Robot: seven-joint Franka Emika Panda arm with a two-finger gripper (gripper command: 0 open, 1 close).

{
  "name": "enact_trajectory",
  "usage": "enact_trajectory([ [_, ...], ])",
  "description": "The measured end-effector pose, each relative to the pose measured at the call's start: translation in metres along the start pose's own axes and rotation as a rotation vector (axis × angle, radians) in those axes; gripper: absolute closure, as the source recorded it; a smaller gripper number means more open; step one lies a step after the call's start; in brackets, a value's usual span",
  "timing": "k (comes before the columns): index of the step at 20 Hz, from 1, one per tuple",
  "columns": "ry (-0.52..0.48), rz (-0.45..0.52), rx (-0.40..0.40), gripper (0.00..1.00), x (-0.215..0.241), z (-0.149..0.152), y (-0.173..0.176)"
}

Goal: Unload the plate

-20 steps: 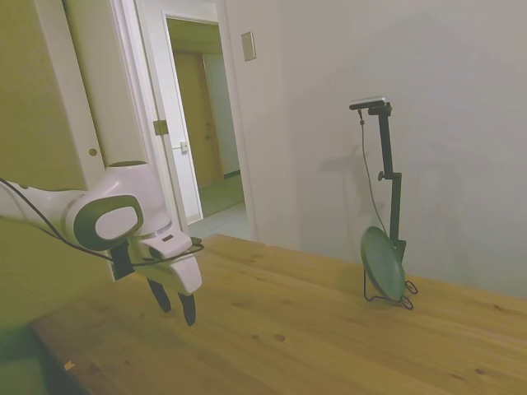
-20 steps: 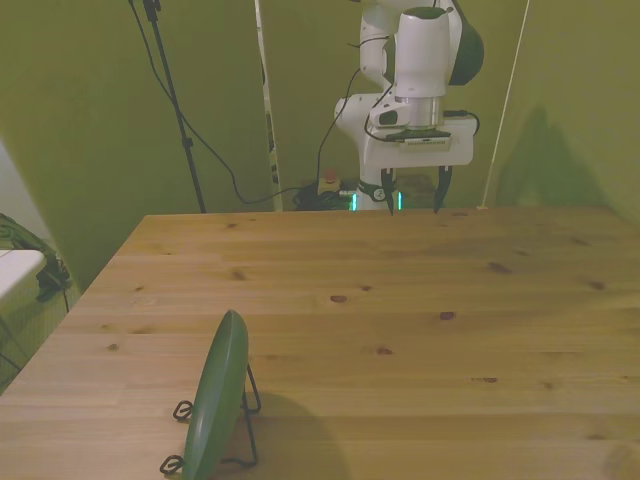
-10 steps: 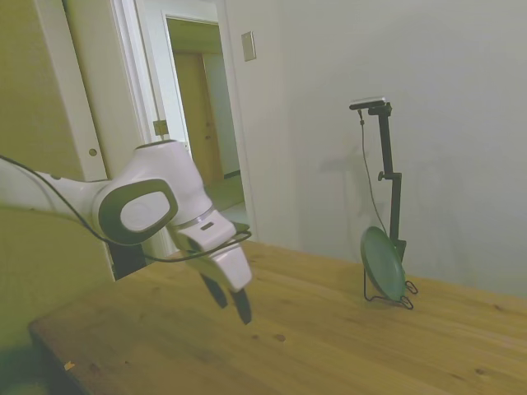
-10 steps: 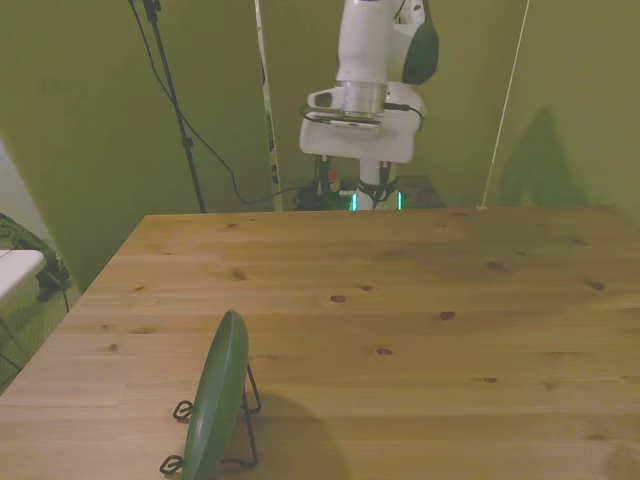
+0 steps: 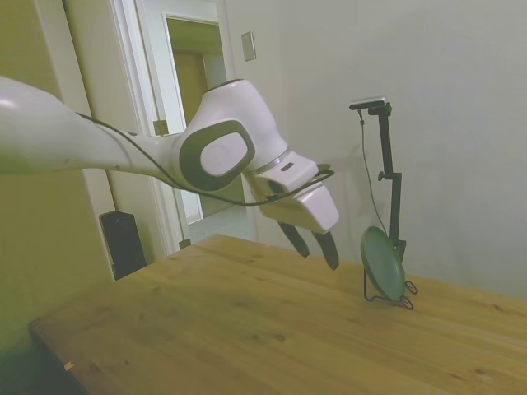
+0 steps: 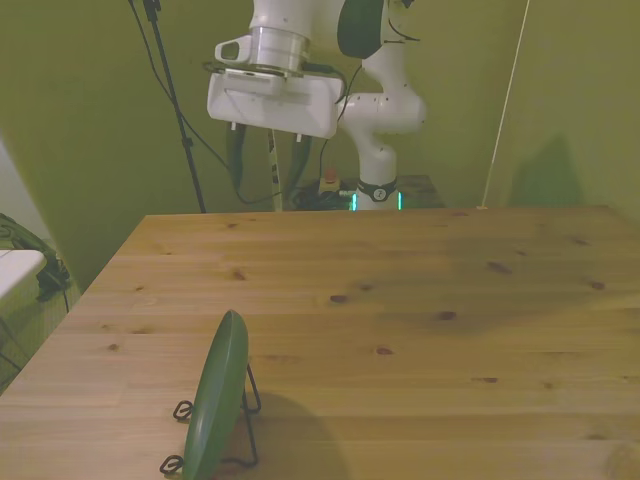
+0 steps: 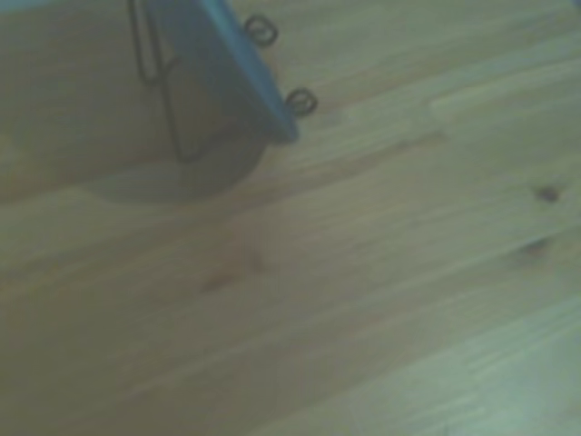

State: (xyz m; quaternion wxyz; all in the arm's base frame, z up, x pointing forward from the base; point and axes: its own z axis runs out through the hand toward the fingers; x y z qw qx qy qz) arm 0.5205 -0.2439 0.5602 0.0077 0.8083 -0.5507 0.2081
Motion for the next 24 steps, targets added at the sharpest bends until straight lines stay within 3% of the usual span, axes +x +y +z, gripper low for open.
enact_trajectory([
  [3,-0.022,-0.004,0.007,0.0,0.017,0.008,-0.026],
  [6,-0.018,0.006,0.002,0.0,0.024,0.012,-0.026],
  [13,0.006,0.122,0.044,0.0,0.097,0.021,-0.036],
  [20,-0.168,0.076,0.217,0.0,0.124,0.038,-0.081],
  [24,-0.296,0.047,0.275,0.0,0.137,0.052,-0.085],
])
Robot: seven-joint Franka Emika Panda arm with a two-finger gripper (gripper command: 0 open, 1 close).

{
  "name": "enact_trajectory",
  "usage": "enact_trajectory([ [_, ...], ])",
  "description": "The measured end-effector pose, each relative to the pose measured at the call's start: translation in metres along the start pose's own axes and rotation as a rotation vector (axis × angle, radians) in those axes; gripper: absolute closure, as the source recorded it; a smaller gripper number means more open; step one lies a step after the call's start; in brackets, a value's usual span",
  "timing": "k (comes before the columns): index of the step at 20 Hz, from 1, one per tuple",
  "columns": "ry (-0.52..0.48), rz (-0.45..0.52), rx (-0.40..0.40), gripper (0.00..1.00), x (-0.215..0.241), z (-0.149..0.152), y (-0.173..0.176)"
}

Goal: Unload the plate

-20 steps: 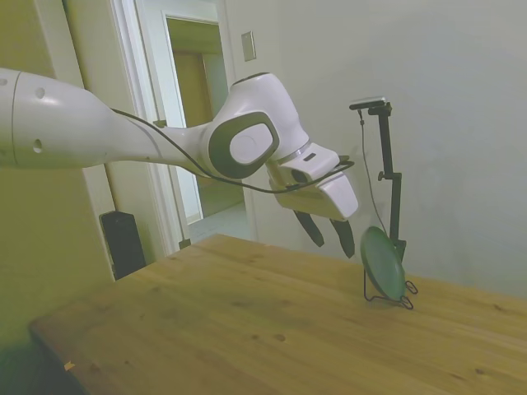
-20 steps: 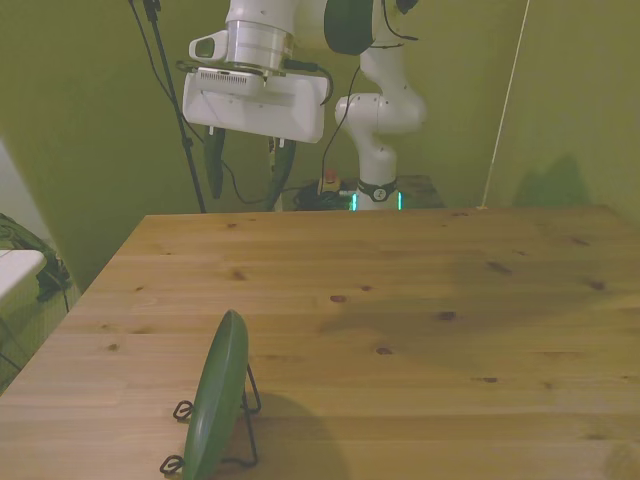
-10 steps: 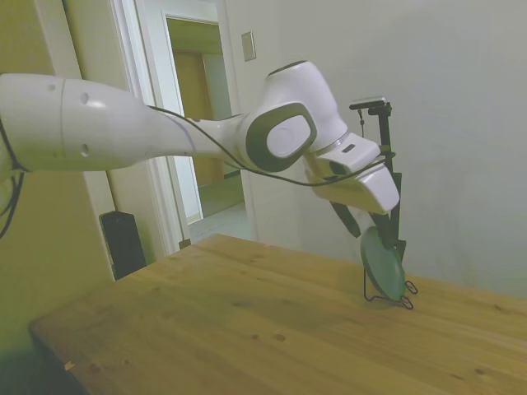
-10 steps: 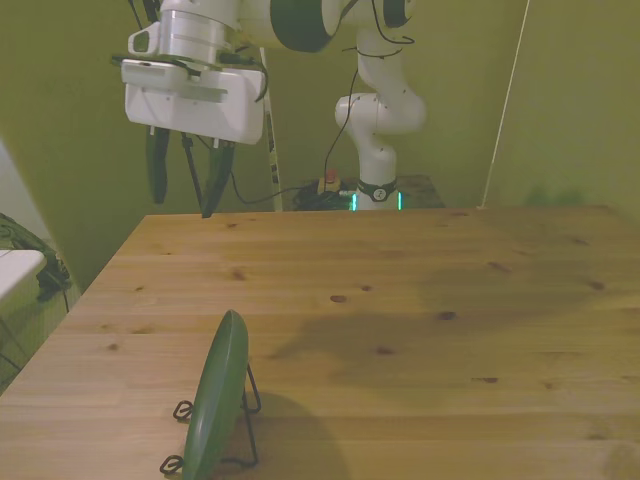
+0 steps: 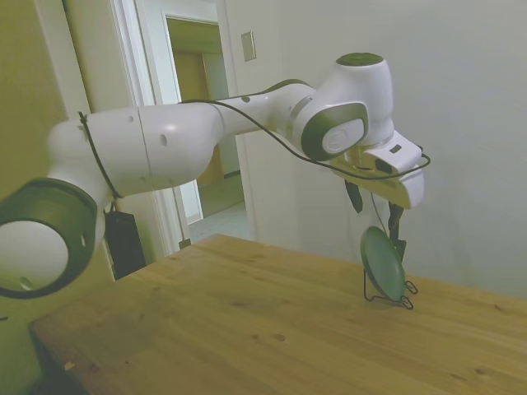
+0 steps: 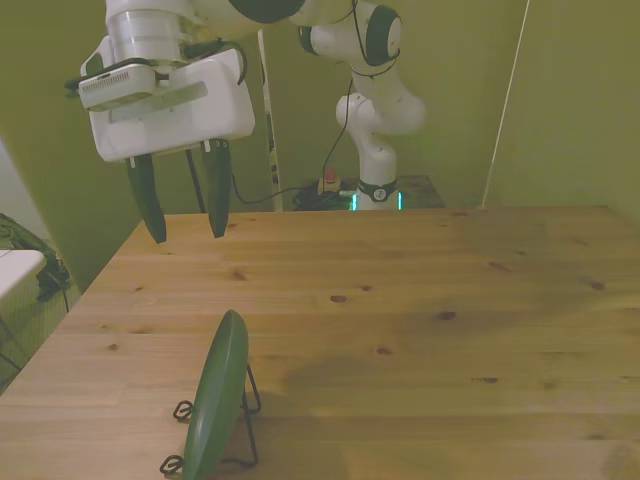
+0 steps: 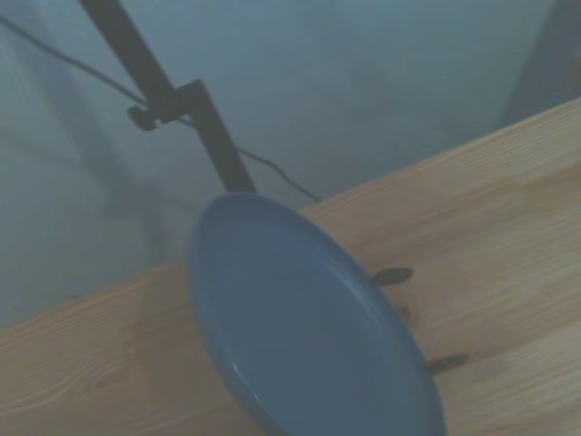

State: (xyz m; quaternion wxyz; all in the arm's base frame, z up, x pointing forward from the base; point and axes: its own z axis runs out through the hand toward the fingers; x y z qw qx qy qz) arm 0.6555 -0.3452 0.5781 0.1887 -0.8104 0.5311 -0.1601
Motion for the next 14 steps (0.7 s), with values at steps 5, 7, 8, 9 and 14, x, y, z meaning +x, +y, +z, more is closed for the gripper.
enact_trajectory([
  [5,-0.072,-0.027,0.023,0.0,0.015,0.033,-0.003],
  [7,-0.088,-0.044,0.032,0.0,0.014,0.048,-0.01],
  [8,-0.096,-0.052,0.036,0.0,0.012,0.055,-0.014],
  [9,-0.103,-0.06,0.042,0.0,0.011,0.061,-0.017],
  [14,-0.133,-0.078,0.064,0.0,0.001,0.083,-0.029],
])
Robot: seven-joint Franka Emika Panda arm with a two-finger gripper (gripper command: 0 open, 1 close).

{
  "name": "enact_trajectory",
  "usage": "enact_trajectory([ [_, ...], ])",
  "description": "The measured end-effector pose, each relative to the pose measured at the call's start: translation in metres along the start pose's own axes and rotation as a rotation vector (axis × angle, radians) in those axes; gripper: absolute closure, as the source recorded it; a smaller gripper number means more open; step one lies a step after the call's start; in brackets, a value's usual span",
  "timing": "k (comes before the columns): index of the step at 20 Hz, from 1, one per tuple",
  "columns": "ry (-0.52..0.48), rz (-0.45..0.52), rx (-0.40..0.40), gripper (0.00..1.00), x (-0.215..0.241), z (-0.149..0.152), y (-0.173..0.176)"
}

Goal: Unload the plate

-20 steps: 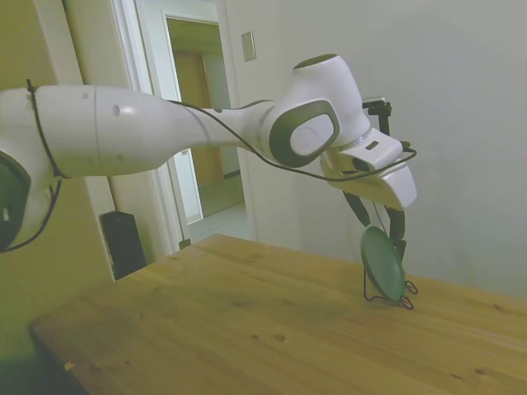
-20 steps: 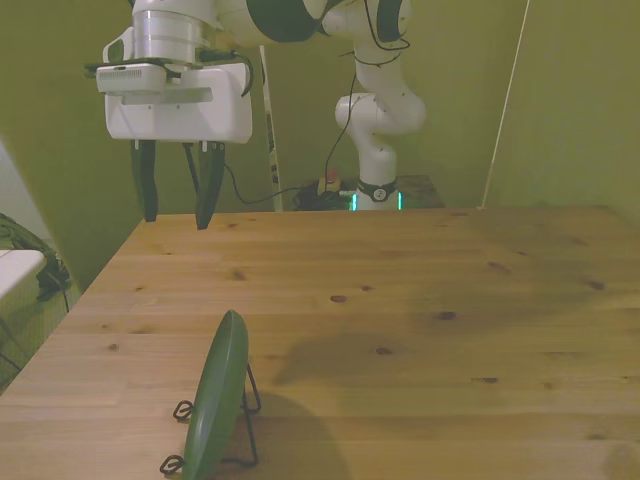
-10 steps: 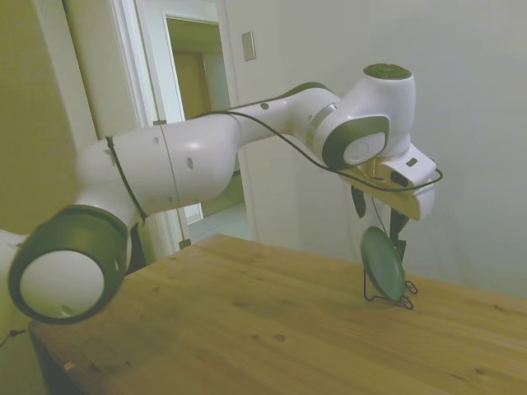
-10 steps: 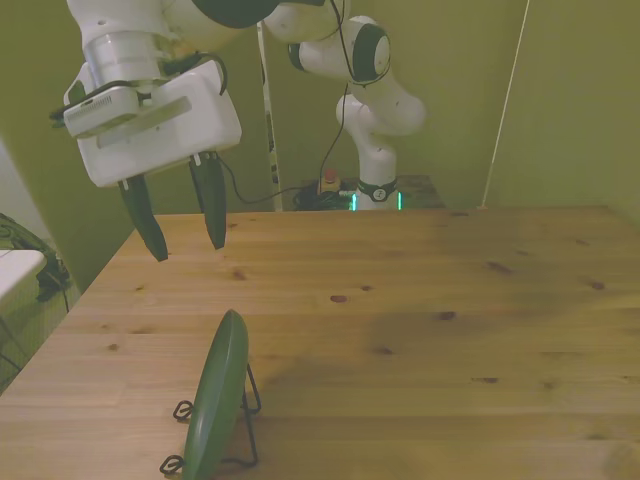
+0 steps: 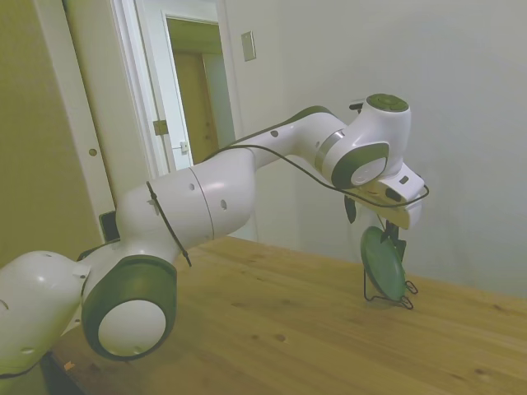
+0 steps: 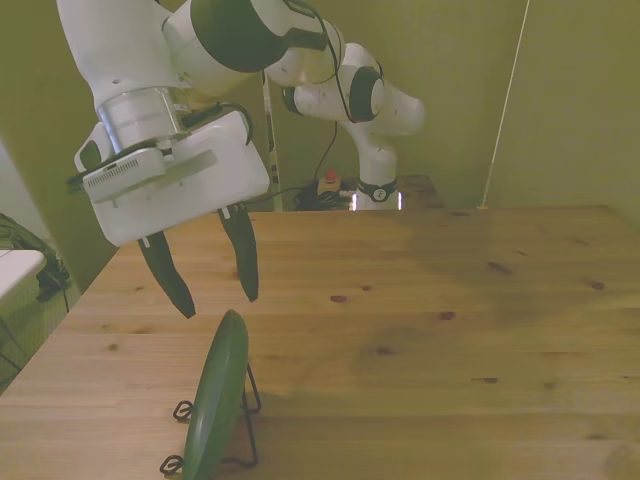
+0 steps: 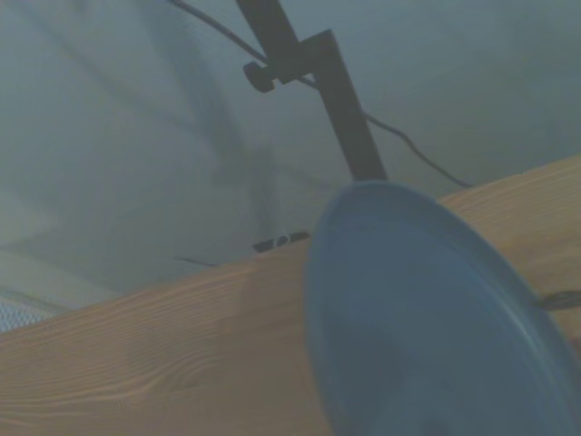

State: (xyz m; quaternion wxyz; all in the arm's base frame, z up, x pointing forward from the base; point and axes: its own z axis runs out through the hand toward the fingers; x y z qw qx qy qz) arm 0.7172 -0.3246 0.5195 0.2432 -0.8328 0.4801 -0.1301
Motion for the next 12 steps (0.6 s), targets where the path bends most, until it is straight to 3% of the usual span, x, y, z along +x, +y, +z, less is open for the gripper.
enact_trajectory([
  [4,-0.014,0.003,0.001,0.0,0.003,0.017,0.004],
  [5,-0.016,0.004,0.002,1.0,0.003,0.02,0.004],
  [12,-0.036,0.013,0.01,1.0,0.003,0.027,0.006],
])
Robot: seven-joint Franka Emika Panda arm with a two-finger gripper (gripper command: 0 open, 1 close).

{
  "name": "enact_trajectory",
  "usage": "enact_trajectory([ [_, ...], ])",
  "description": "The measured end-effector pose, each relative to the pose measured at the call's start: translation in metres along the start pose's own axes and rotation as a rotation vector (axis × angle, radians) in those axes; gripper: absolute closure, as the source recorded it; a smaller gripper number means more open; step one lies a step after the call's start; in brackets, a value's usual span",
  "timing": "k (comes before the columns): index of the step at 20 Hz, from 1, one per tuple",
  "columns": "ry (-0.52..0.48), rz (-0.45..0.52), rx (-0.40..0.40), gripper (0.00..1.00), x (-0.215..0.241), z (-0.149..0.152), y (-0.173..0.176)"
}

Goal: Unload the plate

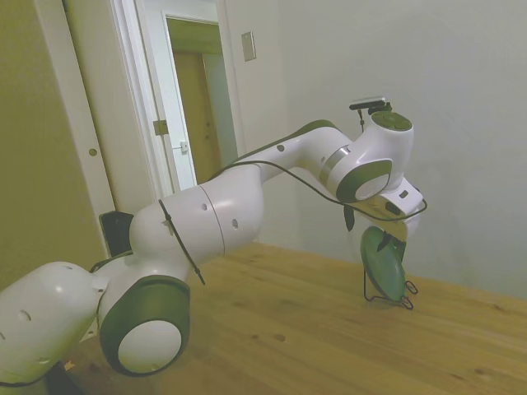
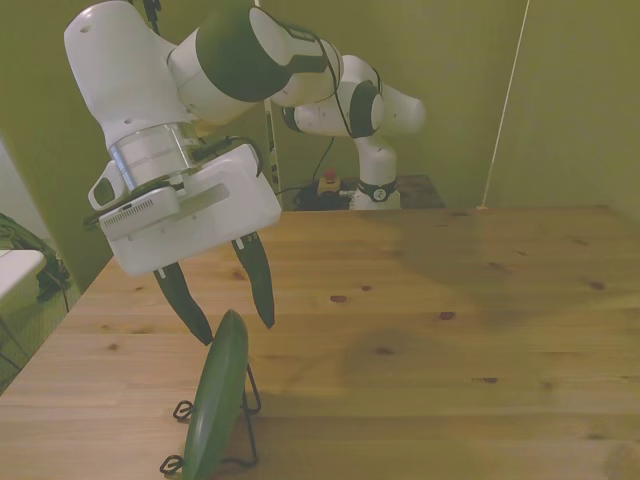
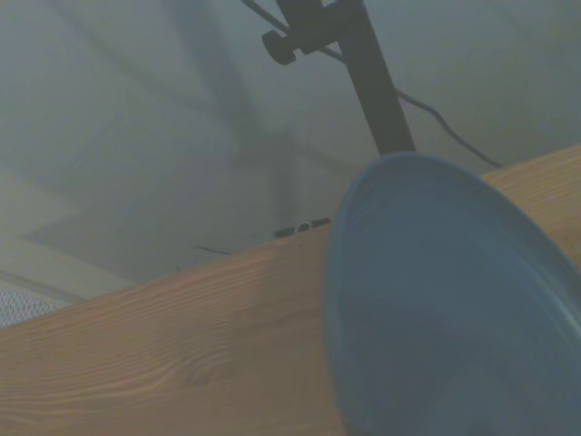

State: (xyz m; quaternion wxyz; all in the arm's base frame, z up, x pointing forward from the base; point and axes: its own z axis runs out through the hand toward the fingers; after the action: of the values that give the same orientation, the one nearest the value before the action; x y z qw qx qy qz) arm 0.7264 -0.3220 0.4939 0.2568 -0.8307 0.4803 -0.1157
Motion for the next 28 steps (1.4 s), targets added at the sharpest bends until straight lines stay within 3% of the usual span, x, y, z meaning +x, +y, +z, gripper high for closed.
enact_trajectory([
  [28,-0.008,0.006,0.01,1.0,0.0027,0.0001,0.0034],
])
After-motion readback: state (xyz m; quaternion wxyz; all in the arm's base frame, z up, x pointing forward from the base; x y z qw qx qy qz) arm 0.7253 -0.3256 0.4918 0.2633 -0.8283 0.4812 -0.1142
